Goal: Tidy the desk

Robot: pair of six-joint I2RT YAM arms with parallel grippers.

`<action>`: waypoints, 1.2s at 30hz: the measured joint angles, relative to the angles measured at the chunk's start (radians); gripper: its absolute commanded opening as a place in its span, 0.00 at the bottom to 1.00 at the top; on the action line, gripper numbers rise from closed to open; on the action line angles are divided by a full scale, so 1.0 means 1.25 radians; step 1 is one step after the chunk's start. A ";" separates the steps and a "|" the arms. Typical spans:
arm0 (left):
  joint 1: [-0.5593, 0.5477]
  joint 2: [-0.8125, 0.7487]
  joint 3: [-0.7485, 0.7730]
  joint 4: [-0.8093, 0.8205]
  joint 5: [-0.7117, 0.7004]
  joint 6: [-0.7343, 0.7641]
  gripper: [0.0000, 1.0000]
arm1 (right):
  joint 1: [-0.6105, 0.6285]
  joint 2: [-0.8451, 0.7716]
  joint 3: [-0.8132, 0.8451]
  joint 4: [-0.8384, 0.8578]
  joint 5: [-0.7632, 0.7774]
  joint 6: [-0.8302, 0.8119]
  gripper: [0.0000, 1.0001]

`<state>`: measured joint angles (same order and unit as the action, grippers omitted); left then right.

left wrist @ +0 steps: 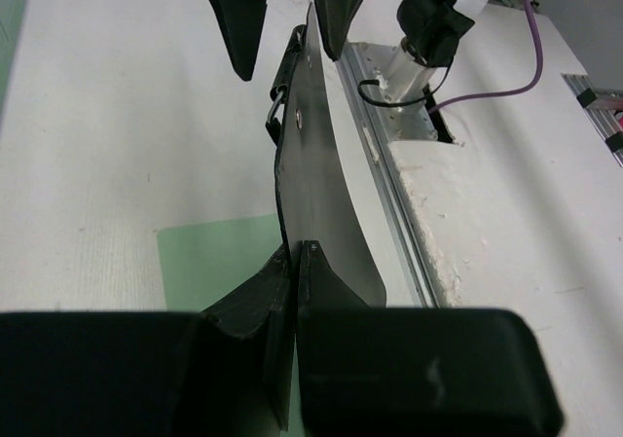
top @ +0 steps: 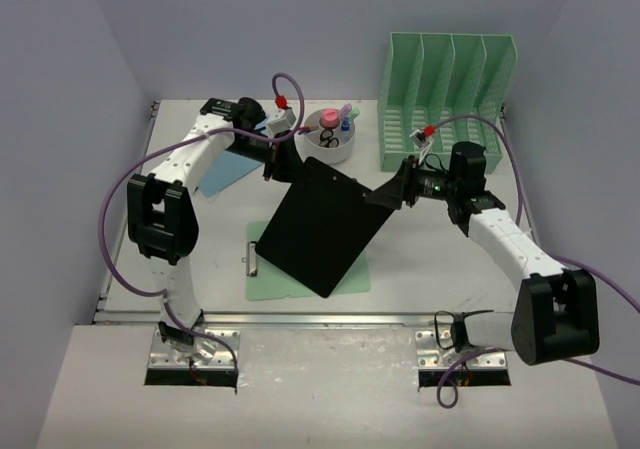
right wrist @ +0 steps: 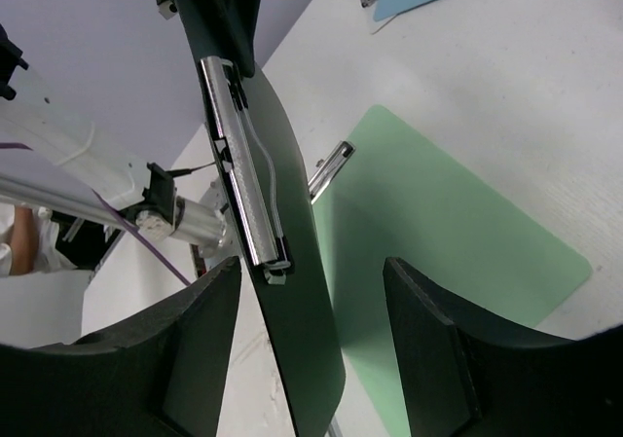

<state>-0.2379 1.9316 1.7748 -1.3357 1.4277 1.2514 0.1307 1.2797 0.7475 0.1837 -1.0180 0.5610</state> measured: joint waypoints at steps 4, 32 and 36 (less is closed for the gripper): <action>0.000 0.001 0.000 0.000 0.002 0.001 0.00 | 0.014 0.027 0.032 0.008 0.000 -0.004 0.57; 0.008 -0.001 0.000 0.006 0.005 0.034 1.00 | 0.067 0.061 0.196 -0.204 0.002 -0.137 0.01; 0.026 -0.030 0.000 0.006 0.007 0.031 1.00 | 0.047 0.014 0.252 -0.303 0.022 -0.175 0.01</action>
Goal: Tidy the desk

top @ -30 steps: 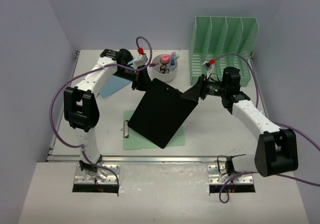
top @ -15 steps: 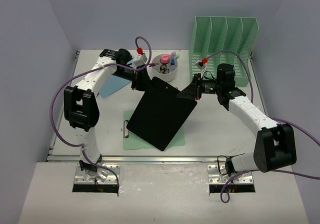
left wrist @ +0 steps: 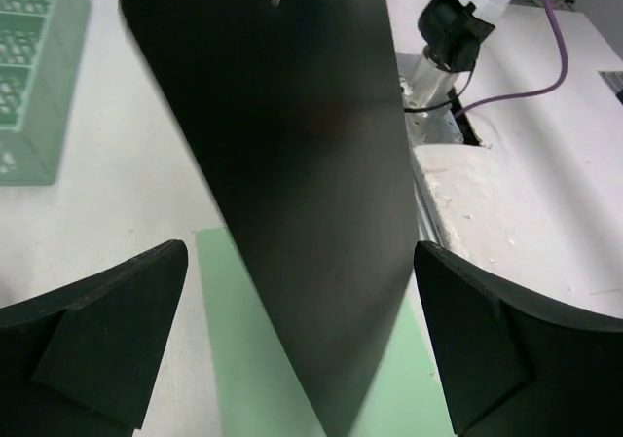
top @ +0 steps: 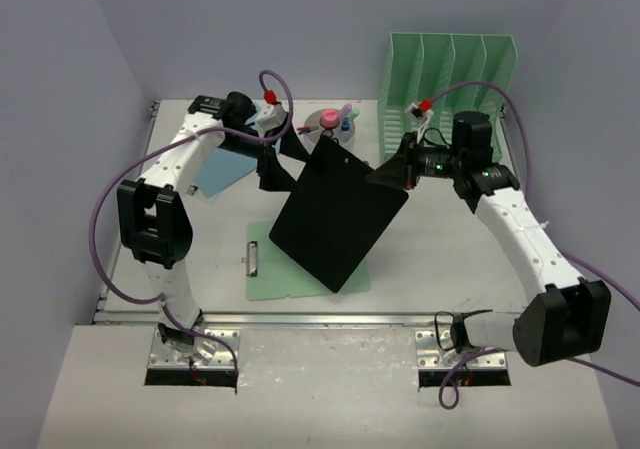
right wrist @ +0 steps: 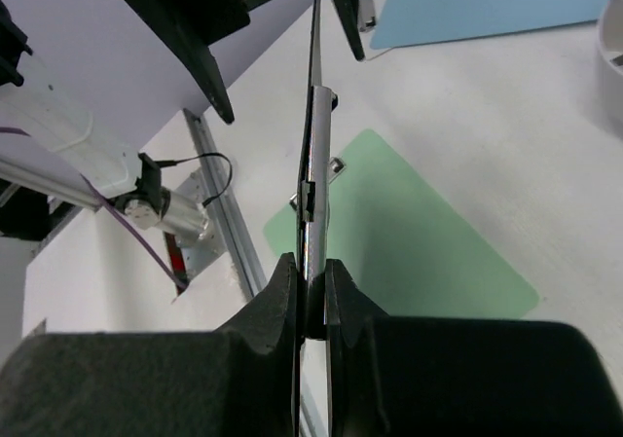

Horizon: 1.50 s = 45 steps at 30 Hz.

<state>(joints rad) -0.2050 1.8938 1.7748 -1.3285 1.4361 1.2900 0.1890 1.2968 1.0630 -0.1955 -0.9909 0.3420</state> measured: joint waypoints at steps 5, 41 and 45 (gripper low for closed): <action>0.090 -0.040 0.024 0.001 0.000 -0.013 1.00 | -0.054 -0.046 0.125 -0.147 0.079 -0.070 0.01; 0.200 -0.549 -0.410 0.916 -0.485 -0.775 1.00 | -0.397 0.222 0.848 -0.418 0.643 -0.457 0.01; 0.200 -0.541 -0.415 0.949 -0.477 -0.797 1.00 | -0.411 0.290 0.885 -0.421 0.615 -0.453 0.01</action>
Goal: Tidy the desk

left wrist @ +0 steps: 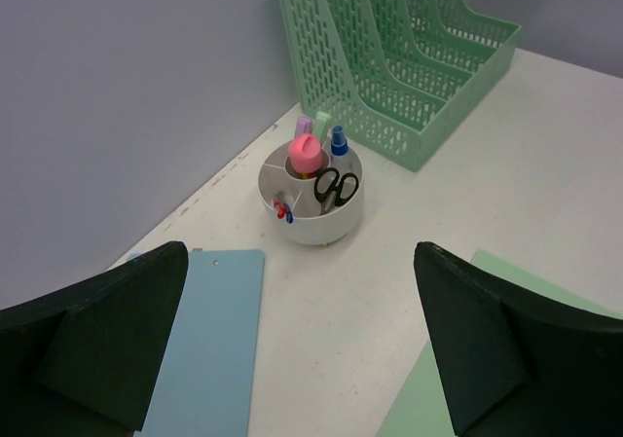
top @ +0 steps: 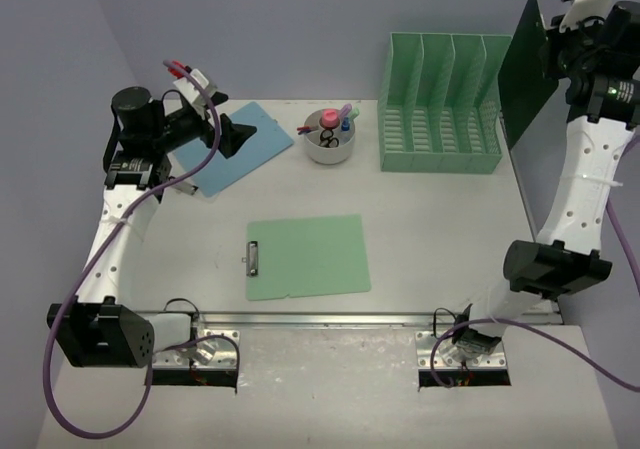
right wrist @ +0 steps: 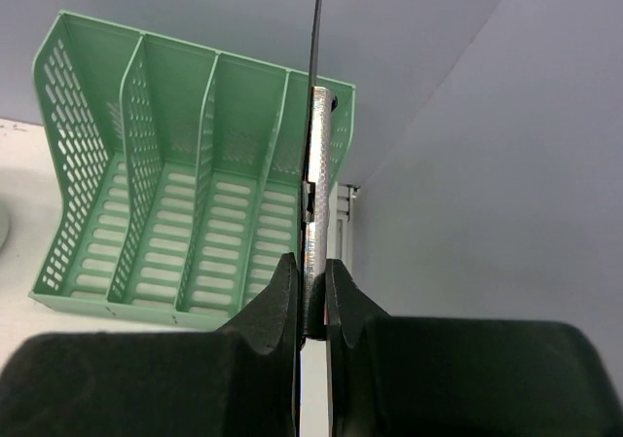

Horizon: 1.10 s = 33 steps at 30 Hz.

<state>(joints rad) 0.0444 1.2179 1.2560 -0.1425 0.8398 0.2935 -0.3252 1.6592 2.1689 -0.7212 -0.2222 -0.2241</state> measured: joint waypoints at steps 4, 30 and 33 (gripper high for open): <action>0.000 0.010 -0.008 0.032 0.006 -0.023 1.00 | 0.000 0.045 0.013 0.007 -0.018 0.012 0.01; -0.003 0.031 -0.074 0.100 0.011 -0.045 1.00 | 0.000 0.203 0.006 0.178 -0.034 0.106 0.01; -0.003 0.040 -0.075 0.100 0.011 -0.045 1.00 | 0.000 0.205 -0.012 0.181 -0.033 0.111 0.01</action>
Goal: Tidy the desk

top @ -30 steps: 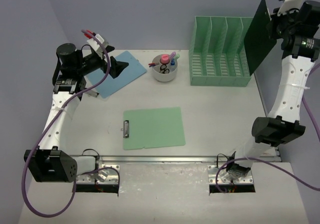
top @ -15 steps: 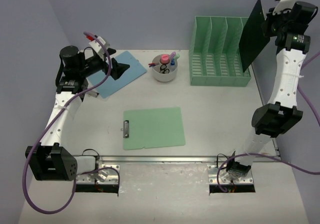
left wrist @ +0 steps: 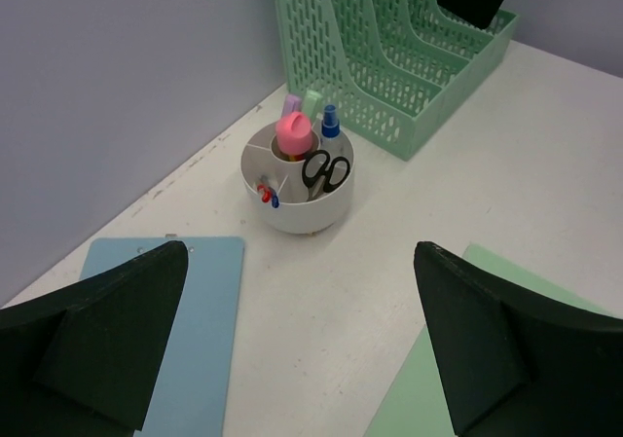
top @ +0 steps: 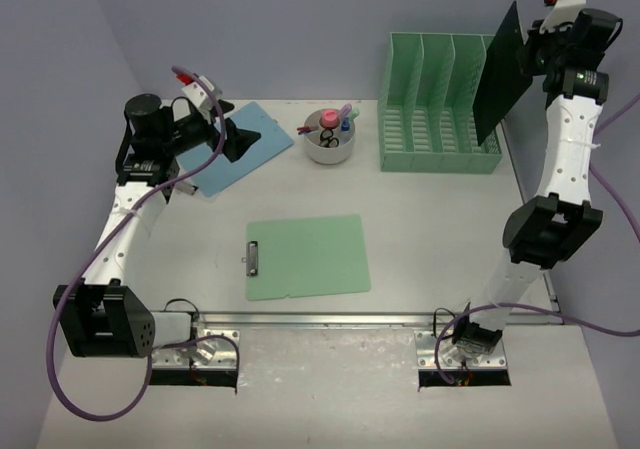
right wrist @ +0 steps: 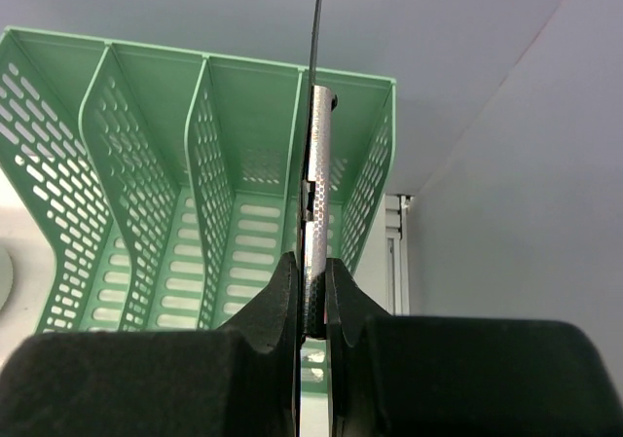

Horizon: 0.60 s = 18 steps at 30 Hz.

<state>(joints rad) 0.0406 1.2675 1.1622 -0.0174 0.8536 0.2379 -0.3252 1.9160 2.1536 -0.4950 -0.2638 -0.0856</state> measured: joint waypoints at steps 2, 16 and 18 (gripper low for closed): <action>0.000 0.003 -0.001 0.000 0.000 0.000 1.00 | 0.000 0.001 -0.009 0.000 0.000 0.003 0.01; 0.000 0.009 -0.057 -0.035 -0.161 -0.122 1.00 | 0.000 0.055 -0.051 0.014 0.001 0.003 0.49; 0.000 0.010 -0.056 -0.072 -0.210 -0.140 1.00 | 0.000 0.060 -0.051 0.014 0.002 0.000 0.55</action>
<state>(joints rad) 0.0406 1.2800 1.0924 -0.1070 0.5907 0.0624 -0.3252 1.9915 2.0899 -0.4778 -0.2619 -0.0853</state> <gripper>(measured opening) 0.999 0.502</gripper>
